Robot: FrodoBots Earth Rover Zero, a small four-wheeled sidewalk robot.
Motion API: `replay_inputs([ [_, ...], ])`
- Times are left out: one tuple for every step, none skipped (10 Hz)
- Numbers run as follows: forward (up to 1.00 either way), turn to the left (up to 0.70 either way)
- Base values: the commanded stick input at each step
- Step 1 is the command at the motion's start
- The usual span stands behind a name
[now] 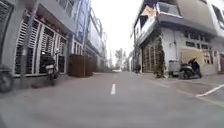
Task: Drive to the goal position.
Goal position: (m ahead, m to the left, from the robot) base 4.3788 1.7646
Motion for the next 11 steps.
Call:
replay_inputs([
  [1.0,-0.37],
  [1.0,-0.4],
  [1.0,-0.32],
  [1.0,0.0],
  [1.0,0.0],
  [1.0,0.0],
  [1.0,0.0],
  [1.0,0.0],
  [1.0,0.0],
  [1.0,0.0],
  [1.0,0.0],
])
